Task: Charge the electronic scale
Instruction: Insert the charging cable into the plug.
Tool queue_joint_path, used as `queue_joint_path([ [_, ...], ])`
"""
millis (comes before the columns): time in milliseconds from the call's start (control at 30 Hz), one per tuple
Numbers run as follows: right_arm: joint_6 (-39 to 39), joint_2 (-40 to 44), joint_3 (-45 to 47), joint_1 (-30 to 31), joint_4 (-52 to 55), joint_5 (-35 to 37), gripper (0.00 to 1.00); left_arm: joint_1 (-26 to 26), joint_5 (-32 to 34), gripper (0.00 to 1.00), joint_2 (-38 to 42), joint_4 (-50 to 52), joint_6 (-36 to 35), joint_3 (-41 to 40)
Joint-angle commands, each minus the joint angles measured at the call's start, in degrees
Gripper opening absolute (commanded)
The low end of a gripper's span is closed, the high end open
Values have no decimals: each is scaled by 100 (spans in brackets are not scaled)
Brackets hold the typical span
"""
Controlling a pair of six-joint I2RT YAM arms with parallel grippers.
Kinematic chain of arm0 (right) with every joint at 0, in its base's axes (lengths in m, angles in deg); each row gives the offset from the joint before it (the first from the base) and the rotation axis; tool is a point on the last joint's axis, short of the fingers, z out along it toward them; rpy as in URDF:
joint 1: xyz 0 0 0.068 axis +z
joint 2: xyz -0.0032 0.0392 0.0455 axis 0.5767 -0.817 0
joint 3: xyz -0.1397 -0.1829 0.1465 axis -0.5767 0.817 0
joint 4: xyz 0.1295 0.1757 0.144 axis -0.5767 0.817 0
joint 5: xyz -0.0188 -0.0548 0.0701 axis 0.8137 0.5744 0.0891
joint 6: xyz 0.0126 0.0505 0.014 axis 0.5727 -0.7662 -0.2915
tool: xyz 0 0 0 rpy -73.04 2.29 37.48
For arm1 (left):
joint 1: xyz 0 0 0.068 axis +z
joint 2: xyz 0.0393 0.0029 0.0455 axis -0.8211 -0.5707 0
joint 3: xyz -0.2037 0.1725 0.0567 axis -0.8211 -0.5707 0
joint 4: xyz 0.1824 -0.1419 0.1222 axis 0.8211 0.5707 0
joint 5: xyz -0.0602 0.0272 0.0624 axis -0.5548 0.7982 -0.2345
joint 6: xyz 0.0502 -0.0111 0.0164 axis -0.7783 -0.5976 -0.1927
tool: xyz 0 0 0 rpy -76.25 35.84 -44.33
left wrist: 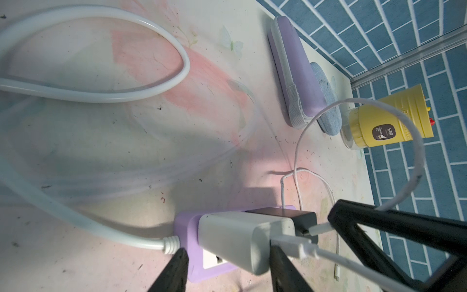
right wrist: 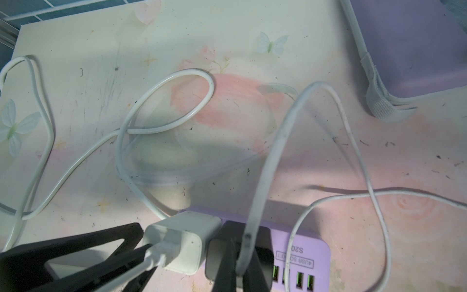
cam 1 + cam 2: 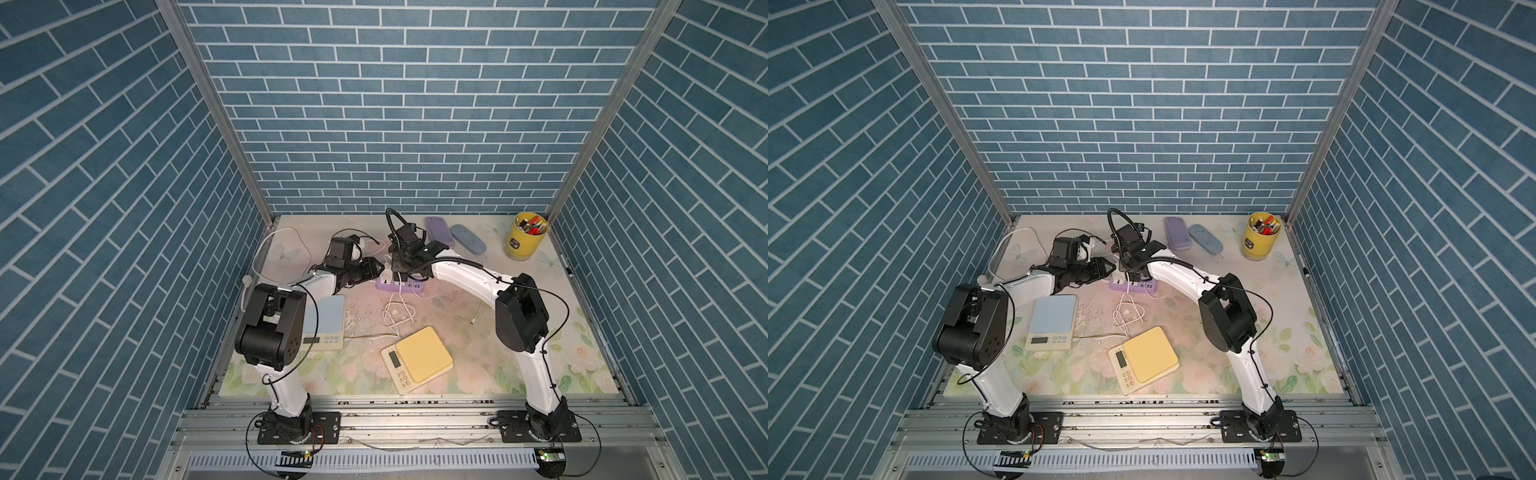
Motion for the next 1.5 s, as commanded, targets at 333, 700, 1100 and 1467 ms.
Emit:
queue_joint_path([
  [333, -108, -137, 264, 63, -213, 378, 0, -110, -68, 54, -77, 85, -19, -83],
  [700, 182, -61, 485, 142, -429, 642, 0, -171, -58, 54, -85, 136, -40, -153],
  [1100, 396, 162, 1251, 342, -893, 556, 0, -179, -32, 54, -58, 285, -45, -165],
  [1467, 802, 411, 1896, 398, -1476, 522, 0, -189, -72, 54, -71, 326, -27, -145],
])
